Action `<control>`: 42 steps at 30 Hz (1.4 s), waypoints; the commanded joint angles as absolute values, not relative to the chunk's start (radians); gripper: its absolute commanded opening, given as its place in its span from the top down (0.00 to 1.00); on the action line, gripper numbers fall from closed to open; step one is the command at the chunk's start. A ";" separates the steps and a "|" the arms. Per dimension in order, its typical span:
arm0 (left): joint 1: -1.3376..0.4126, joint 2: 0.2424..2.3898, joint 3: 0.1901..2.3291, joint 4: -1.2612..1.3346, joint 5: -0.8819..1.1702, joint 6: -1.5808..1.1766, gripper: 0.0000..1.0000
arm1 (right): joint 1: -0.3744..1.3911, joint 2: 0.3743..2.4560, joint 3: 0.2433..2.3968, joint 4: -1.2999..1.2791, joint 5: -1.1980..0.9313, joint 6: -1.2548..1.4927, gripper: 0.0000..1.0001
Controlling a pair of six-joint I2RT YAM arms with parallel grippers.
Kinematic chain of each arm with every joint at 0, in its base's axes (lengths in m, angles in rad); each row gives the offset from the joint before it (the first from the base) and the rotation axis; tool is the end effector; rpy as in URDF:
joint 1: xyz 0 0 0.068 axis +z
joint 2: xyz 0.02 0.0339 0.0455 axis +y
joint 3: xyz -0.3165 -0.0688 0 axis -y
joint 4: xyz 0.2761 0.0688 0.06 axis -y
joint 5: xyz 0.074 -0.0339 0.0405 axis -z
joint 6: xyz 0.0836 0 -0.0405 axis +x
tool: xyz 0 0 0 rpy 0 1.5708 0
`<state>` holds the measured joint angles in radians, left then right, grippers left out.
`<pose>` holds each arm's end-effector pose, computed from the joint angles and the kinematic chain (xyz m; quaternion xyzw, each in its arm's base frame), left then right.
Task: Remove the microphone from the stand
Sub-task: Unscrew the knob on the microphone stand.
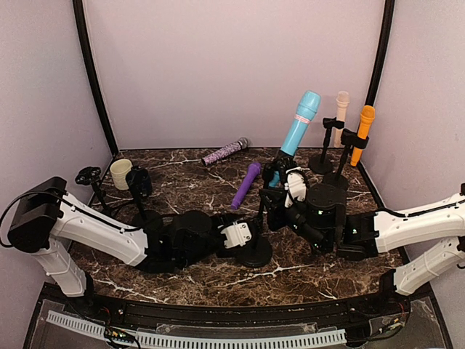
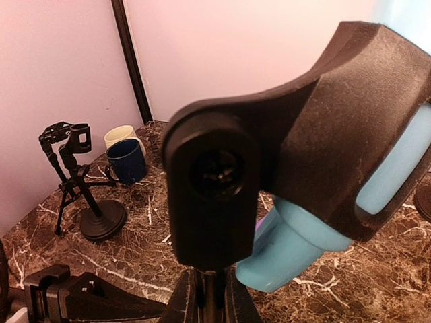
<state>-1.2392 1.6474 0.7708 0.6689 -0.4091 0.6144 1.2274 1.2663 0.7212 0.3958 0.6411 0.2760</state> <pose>0.1664 -0.3810 0.2242 0.5313 0.5589 -0.0395 0.6355 0.1588 0.2955 0.3026 -0.1467 0.7336 0.2484 0.6154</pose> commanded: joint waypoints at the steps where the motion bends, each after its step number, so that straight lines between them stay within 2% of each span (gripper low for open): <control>1: -1.223 1.666 0.818 0.741 -0.395 0.658 0.54 | 1.223 1.234 0.736 0.525 0.621 0.296 1.00; 6: -1.223 1.678 0.825 0.766 -0.390 0.661 0.56 | 1.220 1.239 0.741 0.519 0.618 0.296 1.00; 26: -1.223 1.665 0.800 0.754 -0.375 0.591 0.79 | 1.205 1.253 0.741 0.515 0.610 0.310 1.00; 32: -1.218 1.657 0.770 0.700 -0.325 0.437 0.84 | 1.206 1.256 0.741 0.518 0.608 0.307 1.00; 37: -1.183 1.647 0.736 0.627 -0.202 0.140 0.86 | 1.206 1.258 0.733 0.531 0.596 0.296 1.00; 42: -1.157 1.628 0.699 0.631 -0.124 -0.007 0.87 | 1.207 1.259 0.723 0.550 0.572 0.282 1.00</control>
